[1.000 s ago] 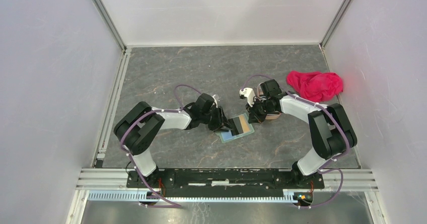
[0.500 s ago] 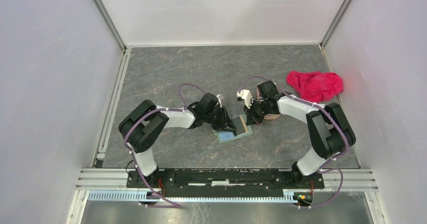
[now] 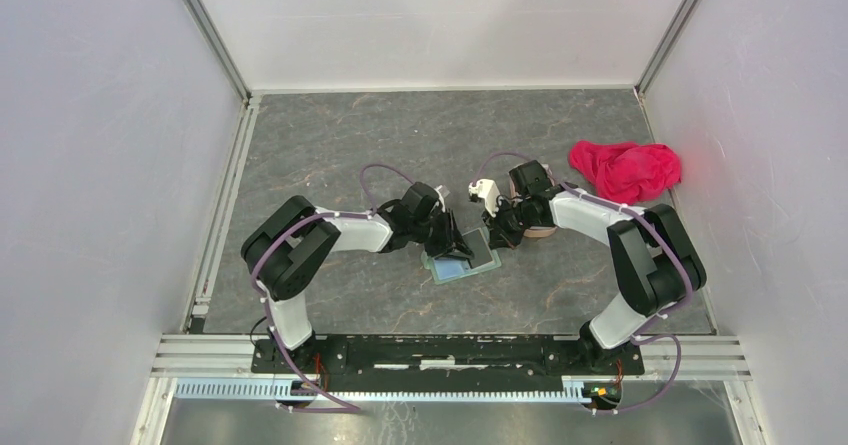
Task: Put the credit cards into the card holder
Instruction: Insert the credit card into the card holder.
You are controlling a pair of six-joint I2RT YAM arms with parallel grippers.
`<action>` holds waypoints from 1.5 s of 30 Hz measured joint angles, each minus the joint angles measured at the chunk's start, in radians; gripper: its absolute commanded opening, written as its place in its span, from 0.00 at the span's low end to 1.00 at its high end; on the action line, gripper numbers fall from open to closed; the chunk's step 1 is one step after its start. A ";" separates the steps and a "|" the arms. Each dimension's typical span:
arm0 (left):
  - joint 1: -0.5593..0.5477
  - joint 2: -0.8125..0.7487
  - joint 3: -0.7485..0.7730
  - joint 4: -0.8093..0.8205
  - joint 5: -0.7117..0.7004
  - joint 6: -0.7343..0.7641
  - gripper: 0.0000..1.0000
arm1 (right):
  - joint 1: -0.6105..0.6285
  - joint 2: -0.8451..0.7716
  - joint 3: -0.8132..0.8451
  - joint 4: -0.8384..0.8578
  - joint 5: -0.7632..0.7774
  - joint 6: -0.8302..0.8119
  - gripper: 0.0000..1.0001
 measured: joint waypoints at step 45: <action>0.010 -0.583 -0.401 0.620 -0.401 0.832 1.00 | -0.278 0.074 0.412 -0.246 -0.036 -0.914 0.87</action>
